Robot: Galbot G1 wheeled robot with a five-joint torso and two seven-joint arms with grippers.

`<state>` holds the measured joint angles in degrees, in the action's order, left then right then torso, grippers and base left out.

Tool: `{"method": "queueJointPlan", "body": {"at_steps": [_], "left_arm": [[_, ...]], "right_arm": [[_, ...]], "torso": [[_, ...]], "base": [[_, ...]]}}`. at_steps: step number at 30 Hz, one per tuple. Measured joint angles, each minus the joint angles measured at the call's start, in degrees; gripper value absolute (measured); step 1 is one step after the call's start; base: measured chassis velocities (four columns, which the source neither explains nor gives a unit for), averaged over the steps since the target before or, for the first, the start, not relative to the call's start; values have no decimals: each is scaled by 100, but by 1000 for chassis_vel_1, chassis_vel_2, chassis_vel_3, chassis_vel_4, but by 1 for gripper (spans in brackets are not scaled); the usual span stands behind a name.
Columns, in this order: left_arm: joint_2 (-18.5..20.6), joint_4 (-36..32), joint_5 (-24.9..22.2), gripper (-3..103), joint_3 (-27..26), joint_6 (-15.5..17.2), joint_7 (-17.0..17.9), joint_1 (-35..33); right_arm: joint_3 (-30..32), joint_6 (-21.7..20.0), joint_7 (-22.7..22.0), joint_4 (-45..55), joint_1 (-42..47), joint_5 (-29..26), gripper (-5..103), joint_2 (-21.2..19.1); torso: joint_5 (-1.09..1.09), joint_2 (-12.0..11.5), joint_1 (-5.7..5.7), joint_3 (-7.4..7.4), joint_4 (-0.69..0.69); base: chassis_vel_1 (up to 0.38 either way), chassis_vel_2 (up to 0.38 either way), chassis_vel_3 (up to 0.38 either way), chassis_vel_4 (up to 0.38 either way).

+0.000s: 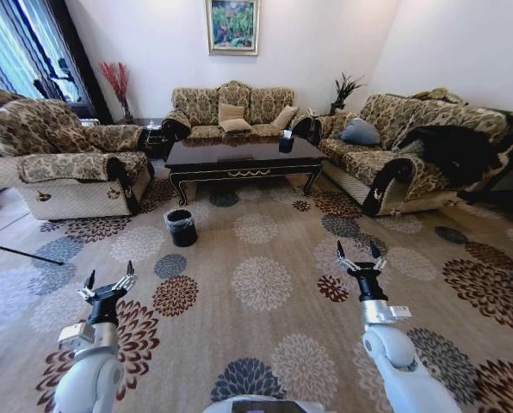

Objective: Move to the front of the table and pick up the trash from the floor, then place it into the trash bin.

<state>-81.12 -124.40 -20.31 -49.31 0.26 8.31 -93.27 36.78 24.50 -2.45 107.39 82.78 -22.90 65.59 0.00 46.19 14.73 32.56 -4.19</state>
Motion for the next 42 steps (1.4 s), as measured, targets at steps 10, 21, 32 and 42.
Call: {"method": "queueJointPlan", "body": {"at_steps": [10, 21, 32, 42], "left_arm": [[0, 0, 0, 100, 0, 0, 0, 0], [0, 0, 0, 100, 0, 0, 0, 0], [0, 0, 0, 100, 0, 0, 0, 0], [0, 0, 0, 100, 0, 0, 0, 0]], "right_arm": [[0, 0, 0, 0, 0, 0, 100, 0], [0, 0, 0, 0, 0, 0, 100, 0], [0, 0, 0, 0, 0, 0, 100, 0], [0, 0, 0, 0, 0, 0, 100, 0]], "torso": [[0, 249, 108, 140, 0], [0, 552, 240, 312, 0], [0, 840, 371, 467, 0], [0, 1104, 484, 621, 0]], "base": [[0, 0, 0, 0], [0, 0, 0, 0], [0, 0, 0, 0], [0, 0, 0, 0]]}}
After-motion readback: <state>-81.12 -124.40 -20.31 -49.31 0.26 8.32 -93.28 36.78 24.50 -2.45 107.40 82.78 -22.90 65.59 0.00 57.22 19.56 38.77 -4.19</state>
